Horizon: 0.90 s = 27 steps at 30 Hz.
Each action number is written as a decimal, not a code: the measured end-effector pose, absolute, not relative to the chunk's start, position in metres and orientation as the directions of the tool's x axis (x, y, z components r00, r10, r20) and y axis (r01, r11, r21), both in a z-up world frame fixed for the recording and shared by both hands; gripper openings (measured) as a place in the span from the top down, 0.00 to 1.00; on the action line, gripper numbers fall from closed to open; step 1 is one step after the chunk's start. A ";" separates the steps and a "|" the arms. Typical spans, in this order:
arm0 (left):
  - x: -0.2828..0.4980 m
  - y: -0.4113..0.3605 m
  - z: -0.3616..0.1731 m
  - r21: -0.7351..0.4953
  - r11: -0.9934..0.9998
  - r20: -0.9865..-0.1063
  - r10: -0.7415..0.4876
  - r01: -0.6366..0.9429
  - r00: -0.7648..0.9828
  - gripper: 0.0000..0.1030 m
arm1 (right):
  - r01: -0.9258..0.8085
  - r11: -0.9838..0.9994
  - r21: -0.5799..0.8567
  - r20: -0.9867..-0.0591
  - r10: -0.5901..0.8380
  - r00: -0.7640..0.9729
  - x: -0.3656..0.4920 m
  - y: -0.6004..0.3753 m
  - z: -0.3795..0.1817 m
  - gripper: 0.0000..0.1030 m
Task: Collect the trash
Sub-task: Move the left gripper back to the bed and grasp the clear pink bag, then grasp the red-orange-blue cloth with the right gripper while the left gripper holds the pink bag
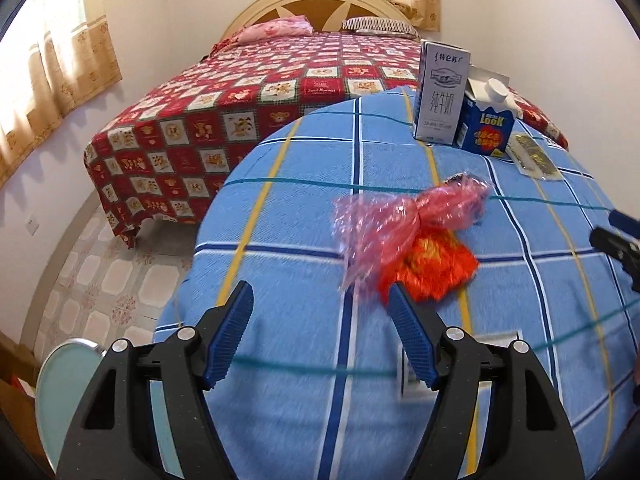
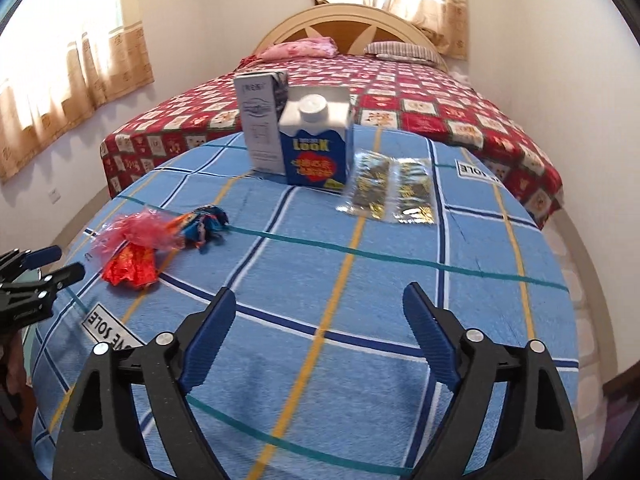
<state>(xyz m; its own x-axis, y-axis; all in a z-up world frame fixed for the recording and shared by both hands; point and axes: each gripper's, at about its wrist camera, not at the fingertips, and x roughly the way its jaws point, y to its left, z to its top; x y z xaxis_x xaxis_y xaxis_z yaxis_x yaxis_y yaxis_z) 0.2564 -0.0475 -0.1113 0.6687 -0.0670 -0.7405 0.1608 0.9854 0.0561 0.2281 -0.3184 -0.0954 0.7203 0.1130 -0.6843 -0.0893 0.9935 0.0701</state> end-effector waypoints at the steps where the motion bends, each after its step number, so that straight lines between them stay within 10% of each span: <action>1: 0.259 -0.048 -0.112 0.051 0.985 -0.742 -0.072 0.164 0.667 0.34 | -0.090 0.993 0.074 -0.685 0.116 0.719 0.228 -0.321 -0.096 0.18; 6: 0.272 -0.058 -0.117 0.027 0.977 -0.756 -0.117 0.210 0.644 0.51 | -0.092 0.992 0.089 -0.685 0.128 0.718 0.226 -0.320 -0.097 0.16; 9: 0.275 -0.064 -0.120 -0.006 0.967 -0.767 -0.168 0.256 0.619 0.96 | -0.098 0.991 0.091 -0.688 0.134 0.714 0.226 -0.317 -0.097 0.16; 27: 0.229 0.016 -0.071 0.050 0.995 -0.687 -0.031 0.090 0.726 1.00 | -0.217 0.976 -0.015 -0.684 0.148 0.714 0.263 -0.255 -0.086 0.16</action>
